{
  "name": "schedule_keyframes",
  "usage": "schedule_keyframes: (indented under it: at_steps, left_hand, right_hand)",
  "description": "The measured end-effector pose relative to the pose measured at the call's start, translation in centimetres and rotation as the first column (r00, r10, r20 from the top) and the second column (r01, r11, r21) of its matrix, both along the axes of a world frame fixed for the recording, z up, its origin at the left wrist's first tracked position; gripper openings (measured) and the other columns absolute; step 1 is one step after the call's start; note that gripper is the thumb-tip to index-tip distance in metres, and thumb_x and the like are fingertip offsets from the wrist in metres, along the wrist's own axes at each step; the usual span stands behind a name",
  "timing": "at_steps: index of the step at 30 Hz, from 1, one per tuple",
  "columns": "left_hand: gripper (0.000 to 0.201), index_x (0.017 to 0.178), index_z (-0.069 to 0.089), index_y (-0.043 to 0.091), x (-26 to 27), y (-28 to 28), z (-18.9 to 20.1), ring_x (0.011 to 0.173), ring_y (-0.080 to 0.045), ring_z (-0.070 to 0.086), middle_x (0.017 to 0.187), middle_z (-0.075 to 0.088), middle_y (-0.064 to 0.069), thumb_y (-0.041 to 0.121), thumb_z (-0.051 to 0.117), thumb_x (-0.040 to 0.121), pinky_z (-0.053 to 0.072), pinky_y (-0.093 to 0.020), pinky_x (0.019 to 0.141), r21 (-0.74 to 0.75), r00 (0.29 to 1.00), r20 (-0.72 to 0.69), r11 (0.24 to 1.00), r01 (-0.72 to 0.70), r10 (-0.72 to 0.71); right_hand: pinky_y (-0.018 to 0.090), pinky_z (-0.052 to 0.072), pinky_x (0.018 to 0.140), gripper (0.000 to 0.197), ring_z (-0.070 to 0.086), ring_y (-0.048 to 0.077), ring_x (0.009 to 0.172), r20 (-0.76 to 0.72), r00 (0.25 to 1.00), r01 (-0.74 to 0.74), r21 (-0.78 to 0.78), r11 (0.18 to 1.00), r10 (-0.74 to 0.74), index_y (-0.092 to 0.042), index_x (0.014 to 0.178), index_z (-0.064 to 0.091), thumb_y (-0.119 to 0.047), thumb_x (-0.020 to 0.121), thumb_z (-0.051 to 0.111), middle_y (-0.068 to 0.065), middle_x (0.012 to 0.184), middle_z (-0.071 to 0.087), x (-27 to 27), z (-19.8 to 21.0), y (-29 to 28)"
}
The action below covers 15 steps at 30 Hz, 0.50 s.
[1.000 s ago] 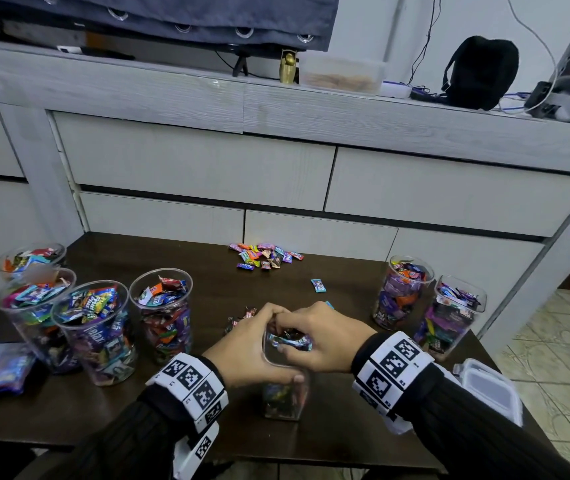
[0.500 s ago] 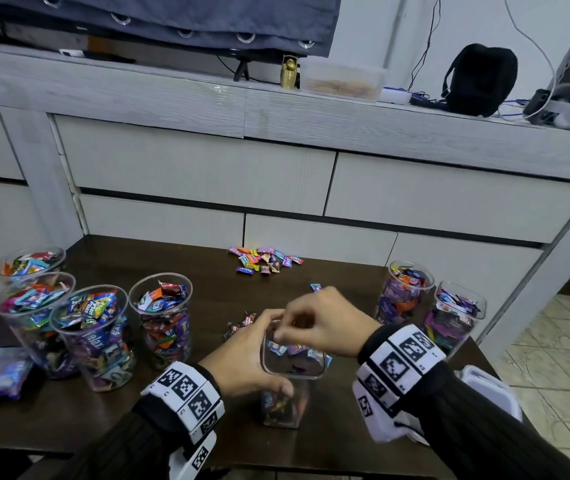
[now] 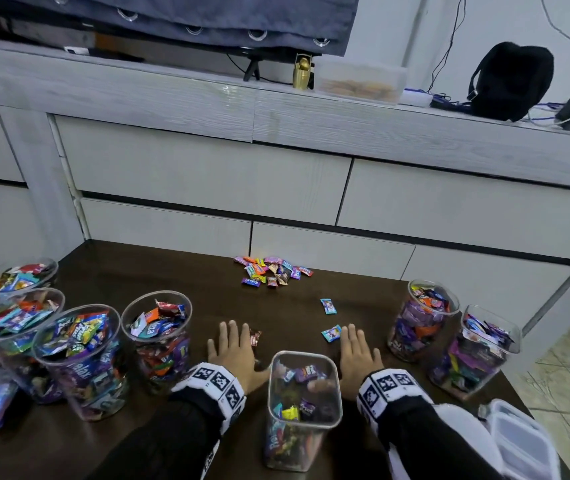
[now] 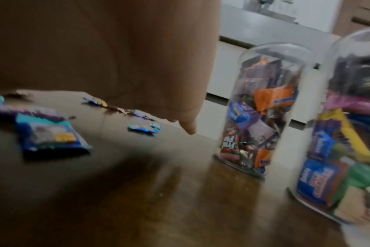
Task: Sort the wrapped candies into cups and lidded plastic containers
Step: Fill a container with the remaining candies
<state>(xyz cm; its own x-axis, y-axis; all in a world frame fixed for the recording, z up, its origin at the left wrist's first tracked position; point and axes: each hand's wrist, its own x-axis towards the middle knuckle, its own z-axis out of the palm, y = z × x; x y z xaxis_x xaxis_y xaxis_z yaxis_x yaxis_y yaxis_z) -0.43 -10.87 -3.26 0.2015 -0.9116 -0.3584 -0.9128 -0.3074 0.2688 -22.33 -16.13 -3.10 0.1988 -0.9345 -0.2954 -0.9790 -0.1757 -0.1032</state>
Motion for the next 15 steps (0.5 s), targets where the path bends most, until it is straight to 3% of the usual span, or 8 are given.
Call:
schedule_keyframes:
  at_steps: [5,8,10,13,15]
  left_hand:
    - [0.099,0.155,-0.011,0.017,0.1,-3.0,-5.4,0.148,-0.030,-0.020,0.161,-0.020,-0.013,0.064,0.046,0.089,-0.005,-0.056,0.117,0.014,0.985,0.172,1.000,-0.005,0.003]
    - [0.097,0.154,-0.012,0.017,0.8,-4.4,-6.5,0.148,-0.029,-0.021,0.161,-0.021,-0.014,0.064,0.043,0.091,-0.012,-0.058,0.114,-0.017,0.946,0.304,0.992,0.122,-0.112]
    - [0.098,0.154,-0.013,0.016,1.1,-5.3,-6.5,0.147,-0.027,-0.023,0.161,-0.022,-0.012,0.066,0.042,0.090,-0.014,-0.057,0.114,-0.035,0.941,0.300,0.984,0.175,-0.157]
    - [0.114,0.154,-0.013,0.016,0.3,-6.8,-5.7,0.147,-0.021,-0.026,0.160,-0.025,-0.006,0.086,0.033,0.077,-0.020,-0.052,0.113,-0.045,0.972,0.188,0.987,0.155,-0.144]
    - [0.116,0.154,-0.012,0.017,-0.2,-8.0,-4.6,0.147,-0.020,-0.026,0.160,-0.024,-0.006,0.090,0.029,0.074,-0.020,-0.052,0.113,-0.039,0.979,0.156,0.989,0.143,-0.135]
  right_hand:
    - [0.047,0.004,0.117,0.112,-0.010,0.018,0.147,-0.067,0.997,-0.048,-0.003,0.999,0.048,-0.012,0.149,-0.014,-0.075,0.078,0.044,0.002,0.159,-0.015,0.8,-2.5,-2.9]
    - [0.048,-0.001,0.117,0.103,-0.010,0.016,0.147,-0.038,0.996,-0.084,0.023,0.996,0.084,-0.014,0.150,-0.011,-0.073,0.082,0.040,0.001,0.159,-0.015,1.7,-2.8,-4.5]
    - [0.047,-0.003,0.116,0.104,-0.011,0.014,0.146,0.006,0.992,-0.129,0.050,0.990,0.129,-0.015,0.151,-0.008,-0.075,0.081,0.041,-0.001,0.159,-0.015,2.7,-2.6,-5.5]
    - [0.048,-0.002,0.116,0.091,-0.009,0.012,0.147,0.050,0.971,-0.236,0.054,0.970,0.233,-0.018,0.152,-0.005,-0.062,0.088,0.044,-0.003,0.159,-0.013,4.6,-2.1,-6.2]
    - [0.050,0.005,0.117,0.085,0.000,0.015,0.147,0.090,0.967,-0.243,0.064,0.968,0.237,-0.017,0.152,0.004,-0.056,0.090,0.047,-0.002,0.160,-0.002,5.5,-1.5,-6.8]
